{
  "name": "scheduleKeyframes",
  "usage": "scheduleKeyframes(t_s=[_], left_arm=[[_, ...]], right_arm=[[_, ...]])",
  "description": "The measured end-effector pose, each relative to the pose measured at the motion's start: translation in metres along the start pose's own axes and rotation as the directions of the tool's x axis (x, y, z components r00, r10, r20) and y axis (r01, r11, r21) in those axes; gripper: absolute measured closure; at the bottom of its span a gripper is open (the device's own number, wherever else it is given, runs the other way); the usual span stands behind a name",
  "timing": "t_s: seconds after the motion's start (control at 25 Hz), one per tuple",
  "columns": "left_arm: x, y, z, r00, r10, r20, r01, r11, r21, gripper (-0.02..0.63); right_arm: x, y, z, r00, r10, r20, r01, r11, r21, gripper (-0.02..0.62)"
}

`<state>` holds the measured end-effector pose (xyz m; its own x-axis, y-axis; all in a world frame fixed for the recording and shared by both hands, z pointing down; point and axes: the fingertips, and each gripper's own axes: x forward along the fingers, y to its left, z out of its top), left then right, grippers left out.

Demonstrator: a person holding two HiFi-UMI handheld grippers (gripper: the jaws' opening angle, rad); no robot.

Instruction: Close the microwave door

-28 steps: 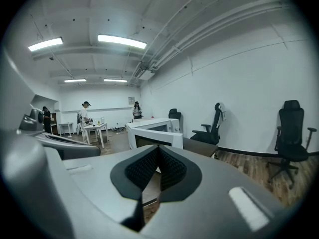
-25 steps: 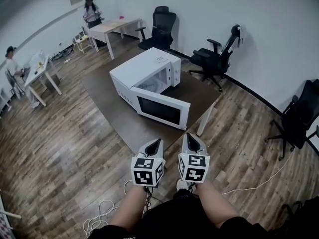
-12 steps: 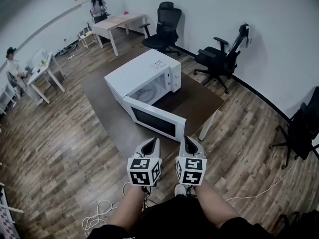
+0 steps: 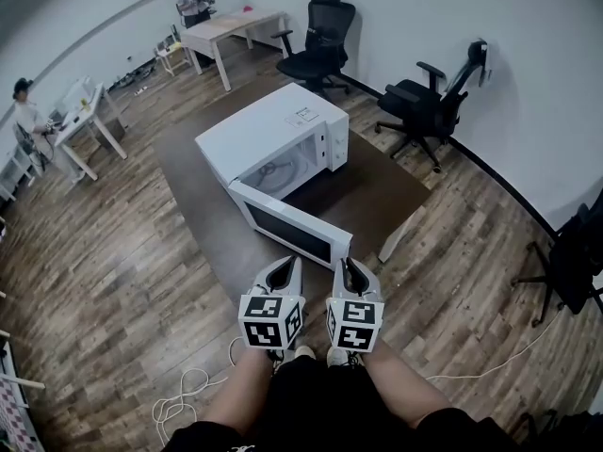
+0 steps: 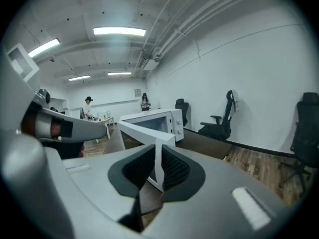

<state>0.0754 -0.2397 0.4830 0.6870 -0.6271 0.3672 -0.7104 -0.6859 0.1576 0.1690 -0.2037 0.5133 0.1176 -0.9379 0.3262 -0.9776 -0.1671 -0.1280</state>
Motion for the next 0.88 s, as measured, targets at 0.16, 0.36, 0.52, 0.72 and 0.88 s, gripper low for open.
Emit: scheduleKeyframes(t_s=[0.16, 0.36, 0.52, 0.72, 0.88], left_arm=[[0.007, 0.006, 0.006, 1.000, -0.018, -0.009, 0.018, 1.000, 0.006, 0.597], [0.012, 0.021, 0.008, 0.999, -0.032, -0.017, 0.032, 0.999, 0.005, 0.597], [0.018, 0.032, 0.003, 0.999, -0.043, -0.033, 0.043, 0.999, 0.002, 0.597], [0.025, 0.035, 0.000, 0.997, -0.068, -0.049, 0.068, 0.998, -0.001, 0.597], [0.032, 0.040, -0.001, 0.995, -0.080, -0.056, 0.080, 0.997, 0.000, 0.597]], right_arm=[[0.015, 0.002, -0.002, 0.999, -0.041, -0.027, 0.041, 0.999, -0.010, 0.485], [0.031, 0.001, -0.010, 0.993, -0.099, -0.060, 0.098, 0.995, -0.010, 0.446], [0.039, 0.003, -0.012, 0.988, -0.141, -0.060, 0.139, 0.990, -0.033, 0.428], [0.044, -0.003, -0.010, 0.980, -0.189, -0.054, 0.186, 0.981, -0.056, 0.428], [0.056, -0.014, -0.006, 0.975, -0.216, -0.056, 0.213, 0.975, -0.056, 0.430]])
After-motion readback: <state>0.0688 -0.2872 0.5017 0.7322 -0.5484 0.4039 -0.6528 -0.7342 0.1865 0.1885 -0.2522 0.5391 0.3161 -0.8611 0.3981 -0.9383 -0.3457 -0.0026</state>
